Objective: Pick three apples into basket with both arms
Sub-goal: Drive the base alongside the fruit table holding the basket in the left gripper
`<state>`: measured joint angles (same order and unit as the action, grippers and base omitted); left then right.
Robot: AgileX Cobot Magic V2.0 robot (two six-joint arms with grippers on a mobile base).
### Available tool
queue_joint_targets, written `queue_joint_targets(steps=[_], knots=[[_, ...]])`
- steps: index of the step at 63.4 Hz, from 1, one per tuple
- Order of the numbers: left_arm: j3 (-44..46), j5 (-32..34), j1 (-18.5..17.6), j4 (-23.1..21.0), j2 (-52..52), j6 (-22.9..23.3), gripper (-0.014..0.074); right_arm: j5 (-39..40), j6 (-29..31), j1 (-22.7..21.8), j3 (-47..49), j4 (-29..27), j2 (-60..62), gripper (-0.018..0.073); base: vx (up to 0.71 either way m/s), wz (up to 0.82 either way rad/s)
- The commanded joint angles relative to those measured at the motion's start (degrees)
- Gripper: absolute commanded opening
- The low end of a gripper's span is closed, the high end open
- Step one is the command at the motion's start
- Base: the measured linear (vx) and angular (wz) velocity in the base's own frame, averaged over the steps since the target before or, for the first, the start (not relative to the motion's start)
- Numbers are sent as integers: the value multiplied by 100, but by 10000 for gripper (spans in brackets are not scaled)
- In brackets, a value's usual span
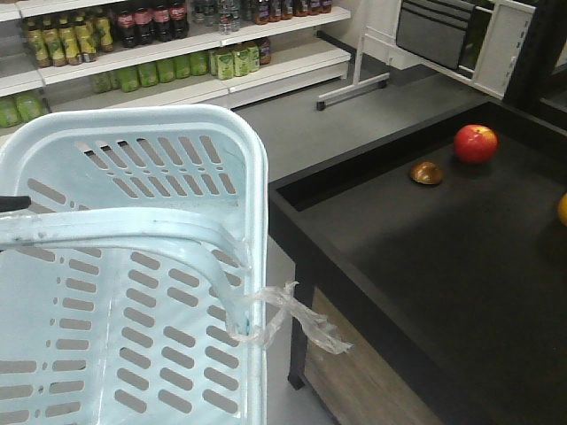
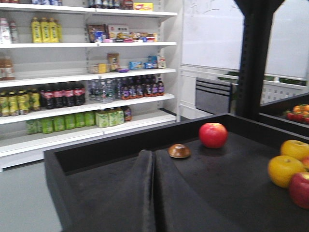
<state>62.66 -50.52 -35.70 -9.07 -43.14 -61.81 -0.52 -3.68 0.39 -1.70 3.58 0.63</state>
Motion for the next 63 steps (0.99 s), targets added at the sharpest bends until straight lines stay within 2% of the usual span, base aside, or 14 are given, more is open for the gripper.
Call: queue_joint_targets(steps=[1,63], knots=[[188,565,-33,-114,16,69,-6,431,-6,-32,-75,4,59,-9,6,-35],[188,565,-33,-114,16,69,-6,431,-6,-32,-75,4,59,-9,7,-41]])
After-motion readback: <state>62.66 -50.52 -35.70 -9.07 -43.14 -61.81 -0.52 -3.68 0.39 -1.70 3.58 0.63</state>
